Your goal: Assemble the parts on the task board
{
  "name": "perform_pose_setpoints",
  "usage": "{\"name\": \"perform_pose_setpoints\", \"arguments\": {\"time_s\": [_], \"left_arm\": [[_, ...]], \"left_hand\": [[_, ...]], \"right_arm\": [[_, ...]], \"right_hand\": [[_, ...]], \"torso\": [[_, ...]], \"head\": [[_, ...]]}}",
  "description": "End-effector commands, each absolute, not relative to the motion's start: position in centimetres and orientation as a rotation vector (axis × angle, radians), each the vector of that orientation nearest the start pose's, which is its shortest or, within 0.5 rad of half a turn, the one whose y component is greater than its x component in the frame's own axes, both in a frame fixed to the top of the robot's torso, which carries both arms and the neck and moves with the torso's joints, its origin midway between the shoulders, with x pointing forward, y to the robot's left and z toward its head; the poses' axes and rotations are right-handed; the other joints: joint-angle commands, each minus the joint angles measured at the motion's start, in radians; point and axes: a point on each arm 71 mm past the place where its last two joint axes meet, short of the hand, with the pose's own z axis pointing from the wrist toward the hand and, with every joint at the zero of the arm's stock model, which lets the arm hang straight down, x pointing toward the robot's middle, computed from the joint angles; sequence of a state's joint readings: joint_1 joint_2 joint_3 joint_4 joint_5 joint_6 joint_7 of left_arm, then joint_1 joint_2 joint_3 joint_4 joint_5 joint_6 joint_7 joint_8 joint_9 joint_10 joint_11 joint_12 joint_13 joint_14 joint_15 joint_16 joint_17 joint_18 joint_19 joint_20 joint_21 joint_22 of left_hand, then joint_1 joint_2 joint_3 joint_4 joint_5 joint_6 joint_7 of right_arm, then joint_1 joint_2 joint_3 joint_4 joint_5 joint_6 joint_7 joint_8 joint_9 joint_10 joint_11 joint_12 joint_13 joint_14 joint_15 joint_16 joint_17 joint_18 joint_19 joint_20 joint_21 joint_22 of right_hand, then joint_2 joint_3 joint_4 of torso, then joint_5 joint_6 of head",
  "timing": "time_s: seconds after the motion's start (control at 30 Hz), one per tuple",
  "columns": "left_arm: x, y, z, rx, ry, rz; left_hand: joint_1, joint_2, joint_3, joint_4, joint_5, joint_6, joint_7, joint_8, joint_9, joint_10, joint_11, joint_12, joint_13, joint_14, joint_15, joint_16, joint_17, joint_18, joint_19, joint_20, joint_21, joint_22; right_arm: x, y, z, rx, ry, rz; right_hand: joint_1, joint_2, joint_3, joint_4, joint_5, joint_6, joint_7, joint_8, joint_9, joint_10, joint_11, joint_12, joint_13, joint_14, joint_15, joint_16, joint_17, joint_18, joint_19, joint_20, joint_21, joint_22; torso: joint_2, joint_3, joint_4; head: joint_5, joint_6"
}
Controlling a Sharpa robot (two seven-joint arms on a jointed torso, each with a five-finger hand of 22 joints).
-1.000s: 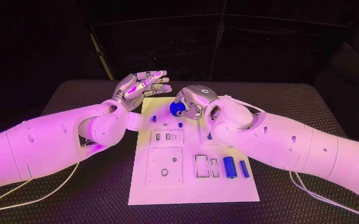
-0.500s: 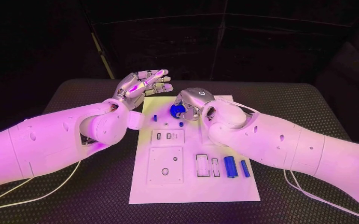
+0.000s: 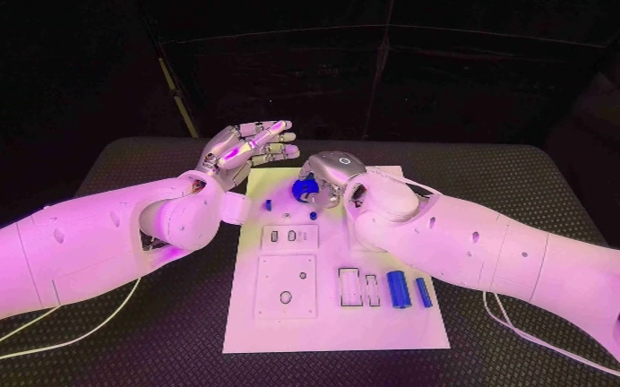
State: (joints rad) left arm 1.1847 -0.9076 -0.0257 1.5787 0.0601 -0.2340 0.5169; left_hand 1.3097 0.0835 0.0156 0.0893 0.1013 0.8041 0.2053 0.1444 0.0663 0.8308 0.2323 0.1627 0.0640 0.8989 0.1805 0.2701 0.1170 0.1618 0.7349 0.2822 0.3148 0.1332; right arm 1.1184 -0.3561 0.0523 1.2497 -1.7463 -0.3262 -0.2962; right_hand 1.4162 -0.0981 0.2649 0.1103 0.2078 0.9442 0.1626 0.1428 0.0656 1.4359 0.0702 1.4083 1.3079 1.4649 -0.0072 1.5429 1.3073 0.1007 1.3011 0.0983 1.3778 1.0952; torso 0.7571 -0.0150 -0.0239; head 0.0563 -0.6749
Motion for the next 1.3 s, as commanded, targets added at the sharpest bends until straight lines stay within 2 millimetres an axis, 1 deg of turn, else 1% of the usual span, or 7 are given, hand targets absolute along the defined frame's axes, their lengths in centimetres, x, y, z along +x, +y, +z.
{"name": "perform_pose_setpoints", "arguments": {"time_s": [0.03,0.53,0.7,0.9,1.03,1.1,1.3], "left_arm": [[47.8,22.3,-16.7,-1.11,1.299,-1.704],[47.8,22.2,-16.6,-1.111,1.304,-1.704],[47.8,22.3,-16.6,-1.112,1.304,-1.703],[47.8,22.3,-16.6,-1.111,1.304,-1.703],[47.8,22.4,-16.6,-1.111,1.303,-1.703],[47.9,22.5,-16.6,-1.111,1.301,-1.702],[47.9,22.9,-16.6,-1.111,1.296,-1.696]], "left_hand": [[0.002,0.009,-0.001,-0.004,-0.001,-0.007,0.076,-0.004,-0.001,-0.006,-0.003,-0.004,-0.001,-0.006,0.001,-0.007,-0.001,0.015,-0.006,0.002,-0.003,-0.002],[0.002,0.01,-0.001,-0.005,-0.001,-0.007,0.076,-0.004,-0.001,-0.007,-0.003,-0.004,-0.001,-0.007,0.001,-0.007,-0.002,0.015,-0.007,0.002,-0.004,-0.002],[0.002,0.01,-0.001,-0.005,-0.001,-0.007,0.076,-0.004,-0.001,-0.007,-0.003,-0.004,-0.001,-0.007,0.001,-0.007,-0.002,0.015,-0.007,0.002,-0.004,-0.002],[0.002,0.01,-0.001,-0.005,-0.001,-0.007,0.076,-0.004,-0.001,-0.007,-0.003,-0.004,-0.001,-0.007,0.001,-0.007,-0.002,0.015,-0.007,0.002,-0.004,-0.002],[0.002,0.01,-0.001,-0.005,-0.001,-0.007,0.076,-0.004,-0.001,-0.007,-0.003,-0.004,-0.001,-0.007,0.001,-0.007,-0.002,0.015,-0.007,0.002,-0.004,-0.002],[0.002,0.01,0.0,-0.006,-0.001,-0.007,0.076,-0.004,-0.001,-0.007,-0.003,-0.004,-0.001,-0.007,0.001,-0.007,-0.002,0.015,-0.007,0.003,-0.004,-0.002],[0.002,0.01,0.0,-0.006,-0.001,-0.007,0.076,-0.003,-0.001,-0.007,-0.003,-0.004,-0.001,-0.007,0.001,-0.007,-0.002,0.015,-0.007,0.003,-0.004,-0.002]], "right_arm": [[50.4,-2.5,-19.4,-0.282,1.524,0.614],[50.7,-2.6,-19.8,-0.292,1.563,0.568],[50.7,-2.7,-19.9,-0.295,1.58,0.563],[50.8,-3.1,-19.8,-0.27,1.579,0.576],[50.7,-4.3,-19.3,-0.205,1.522,0.632],[50.6,-6.0,-18.9,-0.145,1.473,0.709],[50.2,-10.9,-18.4,-0.048,1.457,0.841]], "right_hand": [[-0.011,-0.003,0.007,-0.001,-0.011,-0.016,0.004,-0.01,-0.002,-0.006,0.006,-0.01,0.04,0.09,0.009,0.005,0.187,-0.006,0.002,0.01,-0.001,-0.002],[-0.03,-0.021,0.002,0.001,-0.057,-0.106,0.023,-0.067,-0.002,-0.035,0.025,-0.036,0.009,0.088,0.026,0.003,0.181,-0.005,-0.006,0.026,-0.005,-0.011],[-0.066,-0.034,-0.017,0.039,-0.055,-0.099,0.025,-0.07,0.002,-0.036,0.028,-0.036,0.009,0.088,0.03,0.002,0.18,-0.004,-0.007,0.031,-0.006,-0.012],[-0.113,-0.029,-0.03,0.101,-0.056,-0.082,0.023,-0.066,0.004,-0.033,0.027,-0.032,0.012,0.088,0.029,0.003,0.181,-0.004,-0.006,0.031,-0.005,-0.011],[-0.125,-0.029,-0.034,0.124,-0.056,-0.068,0.019,-0.06,0.006,-0.027,0.024,-0.025,0.02,0.088,0.027,0.003,0.182,-0.004,-0.006,0.03,-0.005,-0.013],[-0.124,-0.029,-0.033,0.13,-0.056,-0.075,0.02,-0.064,0.004,-0.025,0.024,-0.024,0.021,0.087,0.027,0.001,0.175,-0.003,-0.01,0.029,-0.007,-0.019],[-0.062,-0.022,-0.011,0.099,-0.046,-0.073,0.02,-0.065,0.004,-0.03,0.023,-0.027,0.017,0.085,0.026,-0.002,0.166,-0.001,-0.017,0.028,-0.013,-0.031]], "torso": [[0.0,0.0004,-0.0002],[0.0,0.0013,-0.0014],[0.0,0.0011,-0.0006],[-0.001,0.0013,-0.0003],[-0.002,0.002,-0.0016],[-0.004,0.0013,-0.0041],[-0.011,0.0065,-0.0166]], "head": [[-0.002,-0.003],[-0.002,-0.007],[-0.002,-0.007],[-0.002,-0.005],[-0.003,-0.002],[-0.005,0.001],[0.003,0.003]]}}
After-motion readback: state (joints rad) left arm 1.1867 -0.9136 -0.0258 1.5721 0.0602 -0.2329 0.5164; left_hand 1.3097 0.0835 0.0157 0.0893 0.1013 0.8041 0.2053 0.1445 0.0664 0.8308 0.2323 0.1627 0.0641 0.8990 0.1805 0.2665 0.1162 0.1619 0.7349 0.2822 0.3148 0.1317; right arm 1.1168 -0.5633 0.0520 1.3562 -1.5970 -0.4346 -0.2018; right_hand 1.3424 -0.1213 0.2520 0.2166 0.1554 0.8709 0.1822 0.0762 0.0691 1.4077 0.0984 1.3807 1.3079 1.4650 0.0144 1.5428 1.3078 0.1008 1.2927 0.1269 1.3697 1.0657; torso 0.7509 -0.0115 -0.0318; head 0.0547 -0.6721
